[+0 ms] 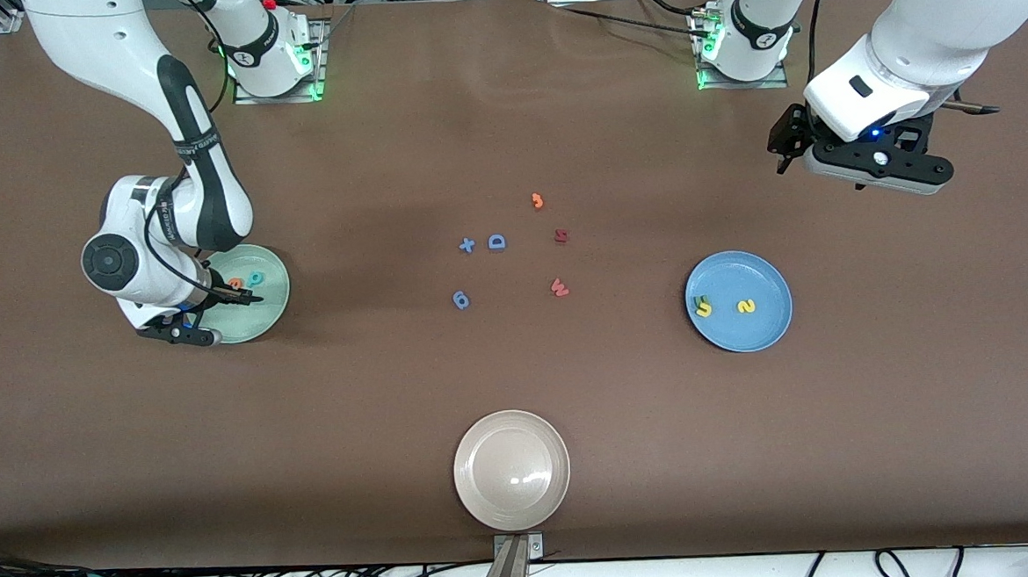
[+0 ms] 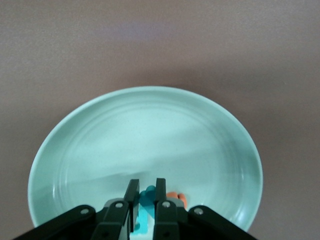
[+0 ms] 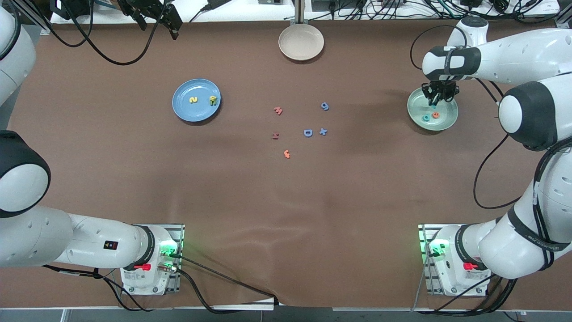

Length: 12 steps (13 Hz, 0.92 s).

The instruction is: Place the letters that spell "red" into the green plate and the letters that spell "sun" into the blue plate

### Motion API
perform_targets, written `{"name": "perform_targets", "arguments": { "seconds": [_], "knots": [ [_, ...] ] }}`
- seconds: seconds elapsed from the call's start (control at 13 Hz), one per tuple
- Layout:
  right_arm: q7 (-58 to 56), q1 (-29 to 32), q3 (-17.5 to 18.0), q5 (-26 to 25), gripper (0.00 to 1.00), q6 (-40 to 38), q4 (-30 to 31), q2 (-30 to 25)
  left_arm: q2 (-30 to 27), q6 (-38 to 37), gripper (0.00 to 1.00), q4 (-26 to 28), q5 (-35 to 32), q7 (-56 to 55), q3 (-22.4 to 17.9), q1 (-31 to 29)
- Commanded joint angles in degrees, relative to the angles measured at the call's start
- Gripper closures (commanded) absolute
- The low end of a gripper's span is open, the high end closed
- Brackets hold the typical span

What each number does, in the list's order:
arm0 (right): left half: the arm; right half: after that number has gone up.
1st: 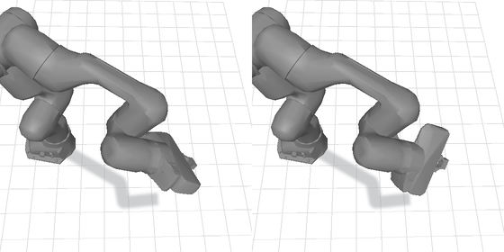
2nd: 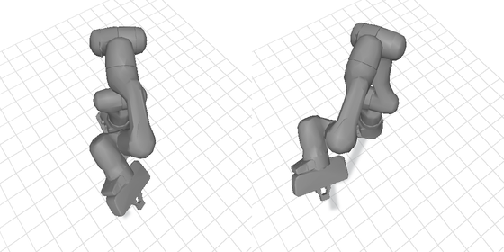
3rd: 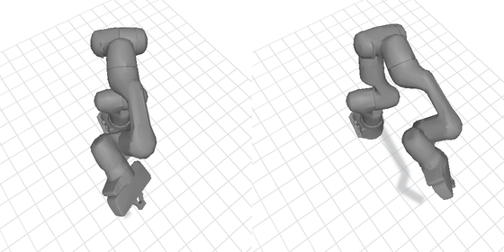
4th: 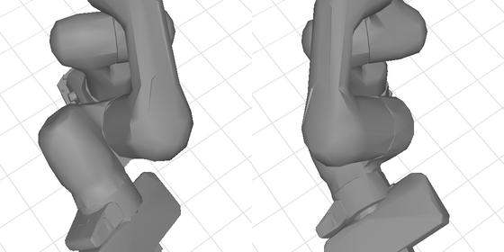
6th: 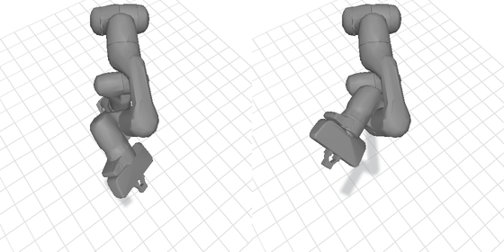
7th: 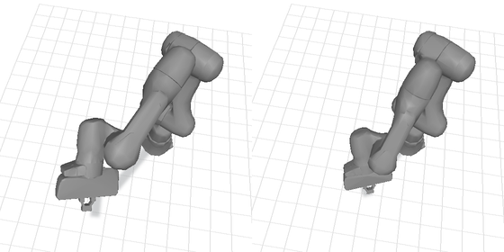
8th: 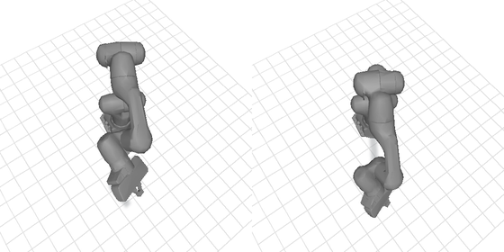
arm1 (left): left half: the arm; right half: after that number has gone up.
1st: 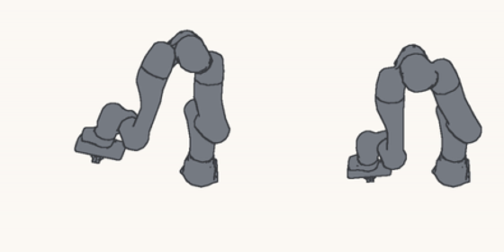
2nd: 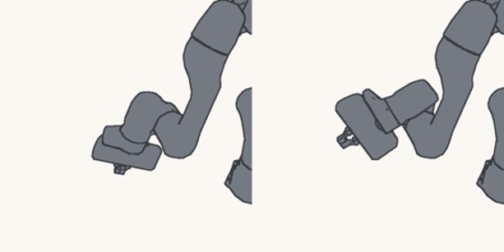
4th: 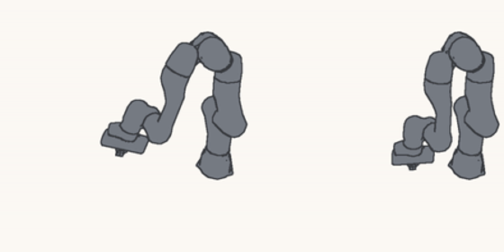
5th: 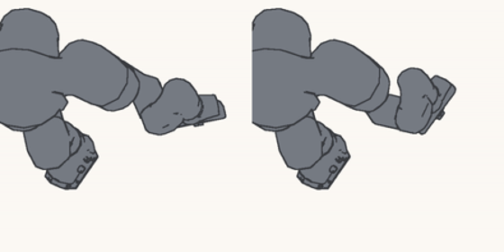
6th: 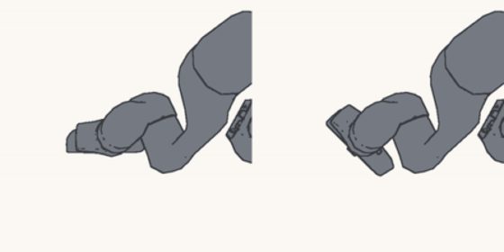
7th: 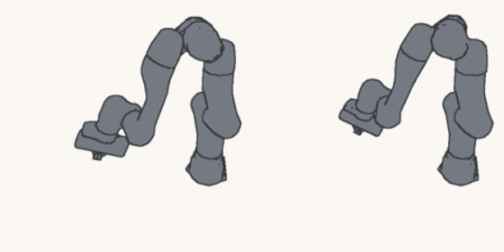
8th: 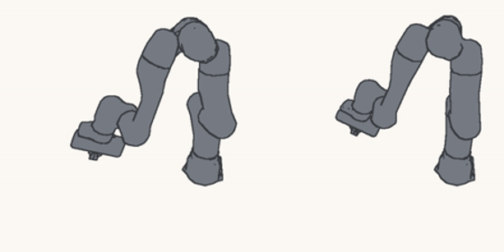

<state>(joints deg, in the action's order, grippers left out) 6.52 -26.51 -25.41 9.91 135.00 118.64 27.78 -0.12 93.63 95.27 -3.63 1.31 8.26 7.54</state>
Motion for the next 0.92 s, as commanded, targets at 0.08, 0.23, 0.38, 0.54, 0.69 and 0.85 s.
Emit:
{"name": "perform_targets", "arguments": {
  "seconds": [0.08,0.23,0.38,0.54,0.69,0.85],
  "knots": [
    [-2.3,-0.12,1.06,4.85,1.0,4.48,0.54,2.71,1.7,-1.25,0.0,-2.28,0.72,-0.43,0.09,-0.16],
    [-2.39,-0.12,1.42,5.65,0.96,4.48,0.54,2.8,3.01,-1.25,0.0,-3.94,1.16,-0.69,-0.08,-0.25],
    [-2.57,-0.12,1.42,5.65,0.58,4.31,0.45,2.72,3.72,-1.17,0.0,-4.12,1.25,-0.78,-0.08,-0.51],
    [-3.0,-0.12,1.42,5.65,0.16,3.87,0.36,2.1,4.16,-1.08,0.0,-4.21,1.16,-0.95,-0.26,-0.51],
    [-3.1,-0.12,1.15,5.65,0.01,0.82,0.02,-0.17,5.39,-0.99,0.0,-4.82,0.99,-0.87,-0.61,-0.6],
    [-3.18,-0.12,0.28,5.56,0.01,-6.55,-1.56,-4.12,7.84,-1.08,0.0,-8.24,1.25,-0.6,-0.96,-3.04]
  ]
}}
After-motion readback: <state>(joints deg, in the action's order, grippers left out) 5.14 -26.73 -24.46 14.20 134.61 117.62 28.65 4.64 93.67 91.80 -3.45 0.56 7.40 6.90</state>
